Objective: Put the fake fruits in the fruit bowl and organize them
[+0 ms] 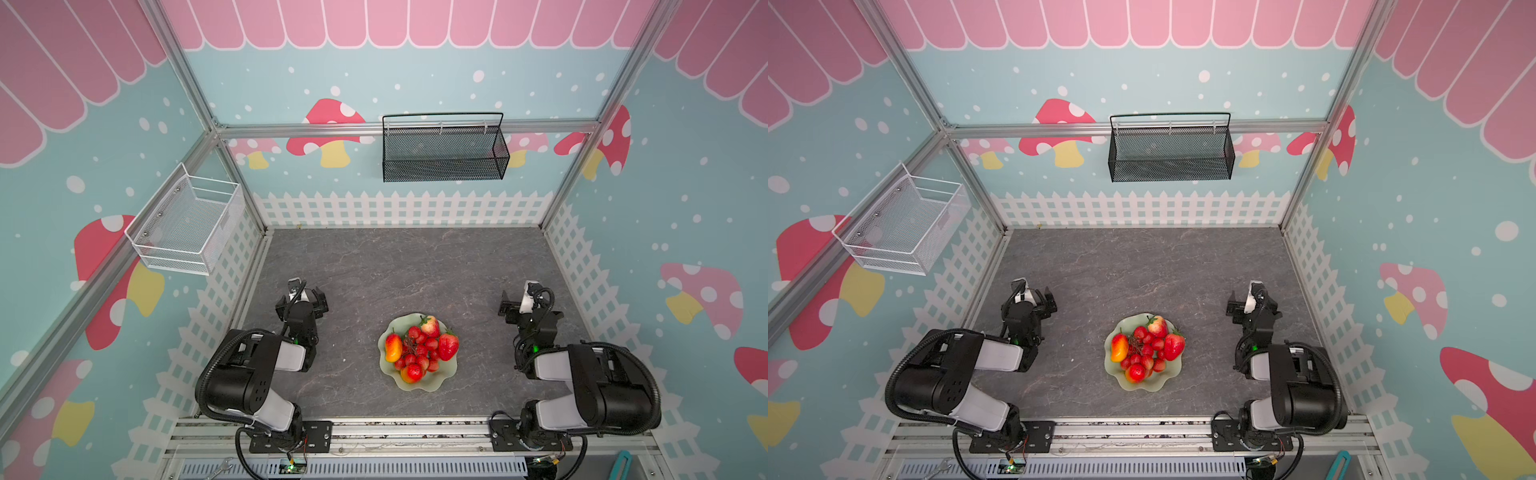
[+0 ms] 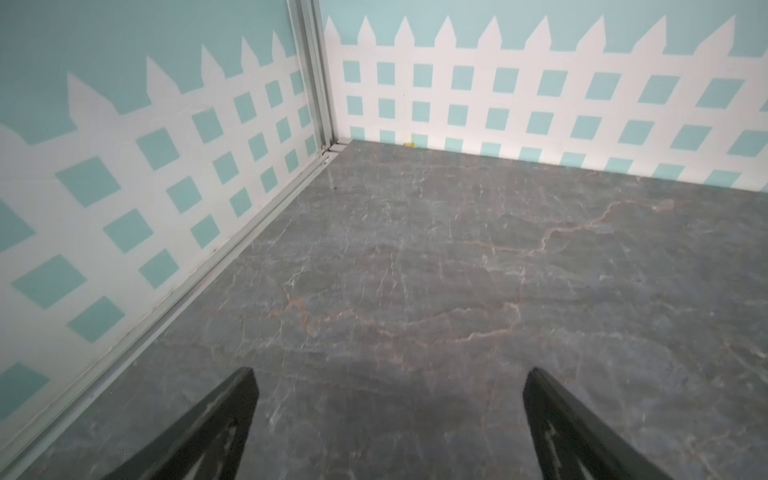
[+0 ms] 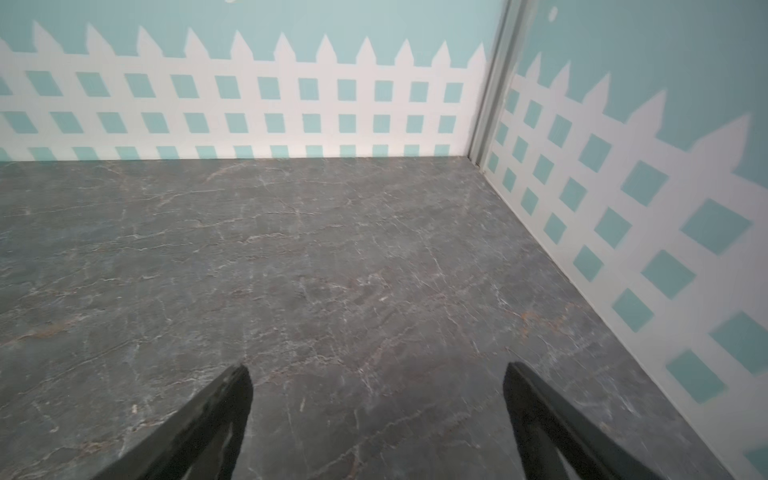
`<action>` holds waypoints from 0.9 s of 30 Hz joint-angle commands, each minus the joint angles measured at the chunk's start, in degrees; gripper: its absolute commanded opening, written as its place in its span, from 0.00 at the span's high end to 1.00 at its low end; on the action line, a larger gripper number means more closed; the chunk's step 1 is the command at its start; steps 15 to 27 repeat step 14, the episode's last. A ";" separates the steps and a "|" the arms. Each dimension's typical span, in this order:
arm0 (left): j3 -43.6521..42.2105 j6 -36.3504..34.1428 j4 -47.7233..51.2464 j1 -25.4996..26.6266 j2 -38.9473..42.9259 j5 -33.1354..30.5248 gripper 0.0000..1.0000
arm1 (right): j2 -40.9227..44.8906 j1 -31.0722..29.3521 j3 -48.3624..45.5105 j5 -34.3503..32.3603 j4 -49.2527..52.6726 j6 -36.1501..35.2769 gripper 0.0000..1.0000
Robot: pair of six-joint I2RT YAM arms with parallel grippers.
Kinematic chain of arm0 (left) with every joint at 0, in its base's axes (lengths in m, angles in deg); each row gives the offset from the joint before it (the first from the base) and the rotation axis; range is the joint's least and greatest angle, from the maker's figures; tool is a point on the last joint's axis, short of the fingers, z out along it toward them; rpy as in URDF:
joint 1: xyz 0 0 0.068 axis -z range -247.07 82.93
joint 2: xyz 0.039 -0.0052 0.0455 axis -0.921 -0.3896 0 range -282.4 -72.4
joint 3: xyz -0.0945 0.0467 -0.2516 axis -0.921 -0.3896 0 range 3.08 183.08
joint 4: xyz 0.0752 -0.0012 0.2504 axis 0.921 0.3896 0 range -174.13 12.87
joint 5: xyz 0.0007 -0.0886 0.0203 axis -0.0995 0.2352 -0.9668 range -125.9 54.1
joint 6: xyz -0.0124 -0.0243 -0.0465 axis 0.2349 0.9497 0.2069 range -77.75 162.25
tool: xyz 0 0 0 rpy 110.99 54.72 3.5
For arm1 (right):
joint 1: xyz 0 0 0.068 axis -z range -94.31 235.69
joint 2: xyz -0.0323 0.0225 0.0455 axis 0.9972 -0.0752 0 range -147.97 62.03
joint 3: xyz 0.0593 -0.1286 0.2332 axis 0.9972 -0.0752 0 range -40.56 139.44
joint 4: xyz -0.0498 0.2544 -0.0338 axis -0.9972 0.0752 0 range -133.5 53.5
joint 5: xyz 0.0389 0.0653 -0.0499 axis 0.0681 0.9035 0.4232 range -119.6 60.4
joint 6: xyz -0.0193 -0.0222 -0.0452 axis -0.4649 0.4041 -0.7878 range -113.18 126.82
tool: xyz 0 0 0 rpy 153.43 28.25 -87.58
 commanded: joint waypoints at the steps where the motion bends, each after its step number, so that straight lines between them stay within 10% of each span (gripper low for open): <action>1: 2.45 -1.93 -0.26 -0.94 -0.36 1.80 0.00 | -1.82 -2.79 1.59 0.10 -3.79 -6.09 0.02; 27: 2.50 -1.60 1.16 -0.46 0.36 0.79 0.00 | -1.99 -3.16 -0.36 -5.19 -8.19 -4.44 0.02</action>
